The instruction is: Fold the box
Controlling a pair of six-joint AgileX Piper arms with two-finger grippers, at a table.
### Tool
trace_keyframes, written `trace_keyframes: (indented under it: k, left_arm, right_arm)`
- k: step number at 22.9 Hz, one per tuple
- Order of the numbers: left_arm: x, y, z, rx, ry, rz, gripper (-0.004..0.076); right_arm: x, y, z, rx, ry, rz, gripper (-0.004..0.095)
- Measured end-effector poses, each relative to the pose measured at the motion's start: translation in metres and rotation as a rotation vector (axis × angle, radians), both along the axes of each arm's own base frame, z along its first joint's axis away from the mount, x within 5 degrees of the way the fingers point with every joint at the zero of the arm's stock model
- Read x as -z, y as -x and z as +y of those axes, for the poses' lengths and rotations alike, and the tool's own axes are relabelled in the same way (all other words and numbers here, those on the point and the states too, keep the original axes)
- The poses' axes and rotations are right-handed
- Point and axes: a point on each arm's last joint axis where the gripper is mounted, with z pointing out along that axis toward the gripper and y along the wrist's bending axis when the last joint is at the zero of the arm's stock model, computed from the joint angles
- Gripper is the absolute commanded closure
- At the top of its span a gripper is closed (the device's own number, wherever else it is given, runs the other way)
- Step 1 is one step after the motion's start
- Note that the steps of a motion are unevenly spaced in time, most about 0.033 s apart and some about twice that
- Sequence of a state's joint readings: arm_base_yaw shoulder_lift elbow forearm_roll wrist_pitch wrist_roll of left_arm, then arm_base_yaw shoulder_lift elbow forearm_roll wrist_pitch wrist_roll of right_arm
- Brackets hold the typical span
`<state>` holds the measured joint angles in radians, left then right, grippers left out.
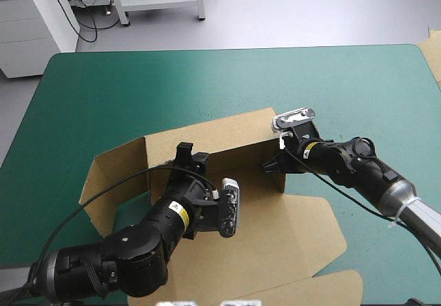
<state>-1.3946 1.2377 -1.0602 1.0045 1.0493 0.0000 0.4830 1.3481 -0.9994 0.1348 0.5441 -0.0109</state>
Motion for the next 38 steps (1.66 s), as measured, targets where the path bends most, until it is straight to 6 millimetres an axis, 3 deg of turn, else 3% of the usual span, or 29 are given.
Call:
trace_keyframes:
  k: [10, 13, 15, 19, 23, 27, 29, 34, 38]
  left_arm:
    - [-0.012, -0.032, 0.004, -0.003, 0.108, -0.033, 0.0305]
    - [-0.029, -0.043, 0.008, -0.027, 0.154, -0.057, 0.0305]
    - [-0.037, -0.045, 0.009, -0.026, 0.17, -0.053, 0.0305]
    - [-0.043, -0.046, 0.01, -0.006, 0.178, 0.016, 0.0305]
    - [-0.038, -0.054, 0.018, -0.063, 0.191, 0.099, 0.0305]
    - [-0.031, -0.071, 0.036, -0.163, 0.212, 0.191, 0.0452]
    - [-0.028, -0.083, 0.048, -0.238, 0.251, 0.253, 0.053]
    - [-0.016, -0.12, 0.1, -0.545, 0.52, 0.483, 0.0733]
    - [0.002, -0.12, 0.127, -0.676, 0.722, 0.606, 0.0732]
  right_arm:
    - [-0.045, 0.003, -0.02, 0.103, 0.197, 0.145, 0.0926]
    - [-0.061, -0.007, -0.037, 0.153, 0.216, 0.196, 0.0926]
    - [-0.062, -0.018, -0.047, 0.167, 0.23, 0.243, 0.0926]
    - [-0.045, -0.06, -0.066, 0.182, 0.208, 0.363, 0.0926]
    - [-0.021, -0.099, -0.065, 0.161, 0.233, 0.404, 0.0926]
    - [0.009, -0.141, -0.059, 0.175, 0.212, 0.333, 0.0925]
    - [0.027, -0.147, -0.058, 0.177, 0.217, 0.379, 0.0925]
    - [0.028, -0.146, -0.057, 0.175, 0.215, 0.394, 0.0924]
    - [0.028, -0.146, -0.057, 0.175, 0.215, 0.394, 0.0924]
